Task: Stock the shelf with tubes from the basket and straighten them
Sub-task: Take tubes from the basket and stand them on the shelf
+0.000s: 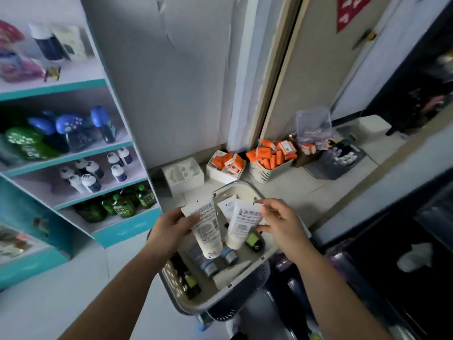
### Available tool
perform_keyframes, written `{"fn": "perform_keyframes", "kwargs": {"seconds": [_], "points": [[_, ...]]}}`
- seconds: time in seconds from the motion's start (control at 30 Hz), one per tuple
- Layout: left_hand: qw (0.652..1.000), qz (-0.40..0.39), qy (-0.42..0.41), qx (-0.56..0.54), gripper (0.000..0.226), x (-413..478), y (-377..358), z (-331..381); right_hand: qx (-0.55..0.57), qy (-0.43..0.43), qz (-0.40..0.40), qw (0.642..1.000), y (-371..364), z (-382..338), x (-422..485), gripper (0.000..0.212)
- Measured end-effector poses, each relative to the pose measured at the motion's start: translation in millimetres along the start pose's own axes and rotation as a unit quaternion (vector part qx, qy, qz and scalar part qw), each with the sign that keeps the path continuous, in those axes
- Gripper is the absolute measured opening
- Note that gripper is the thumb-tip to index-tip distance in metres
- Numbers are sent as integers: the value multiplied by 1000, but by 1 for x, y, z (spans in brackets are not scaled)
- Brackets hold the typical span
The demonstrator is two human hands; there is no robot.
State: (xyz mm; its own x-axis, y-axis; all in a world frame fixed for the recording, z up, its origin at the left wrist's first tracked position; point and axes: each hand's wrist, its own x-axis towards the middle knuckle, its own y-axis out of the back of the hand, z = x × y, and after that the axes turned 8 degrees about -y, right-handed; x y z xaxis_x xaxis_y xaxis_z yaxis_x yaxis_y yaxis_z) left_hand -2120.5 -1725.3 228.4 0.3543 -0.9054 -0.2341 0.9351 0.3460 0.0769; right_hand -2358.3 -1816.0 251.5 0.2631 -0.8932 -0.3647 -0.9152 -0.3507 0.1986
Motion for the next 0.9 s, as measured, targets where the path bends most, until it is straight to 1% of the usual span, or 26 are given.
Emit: {"fn": "perform_keyframes", "kwargs": {"seconds": [0.1, 0.23, 0.37, 0.5, 0.63, 0.73, 0.9], "points": [[998, -45, -46, -7, 19, -8, -11, 24, 43, 8, 40, 998, 13, -10, -35, 17], [989, -123, -76, -18, 21, -21, -37, 52, 115, 10, 97, 989, 39, -16, -87, 18], [972, -207, -103, -33, 17, -47, -80, 82, 138, 24, 147, 979, 74, -17, -136, 18], [943, -299, -142, -22, 20, -81, -130, 113, 137, 49, 199, 969, 109, -18, -189, 22], [913, -370, -169, -25, 20, -115, -183, 143, 150, 72, 268, 949, 151, -15, -240, 20], [892, -404, -200, -23, 20, -142, -222, 159, 157, 96, 314, 931, 184, -8, -276, 22], [862, -446, -242, -10, 22, -197, -291, 176, 174, 115, 356, 911, 242, 8, -344, 23]]}}
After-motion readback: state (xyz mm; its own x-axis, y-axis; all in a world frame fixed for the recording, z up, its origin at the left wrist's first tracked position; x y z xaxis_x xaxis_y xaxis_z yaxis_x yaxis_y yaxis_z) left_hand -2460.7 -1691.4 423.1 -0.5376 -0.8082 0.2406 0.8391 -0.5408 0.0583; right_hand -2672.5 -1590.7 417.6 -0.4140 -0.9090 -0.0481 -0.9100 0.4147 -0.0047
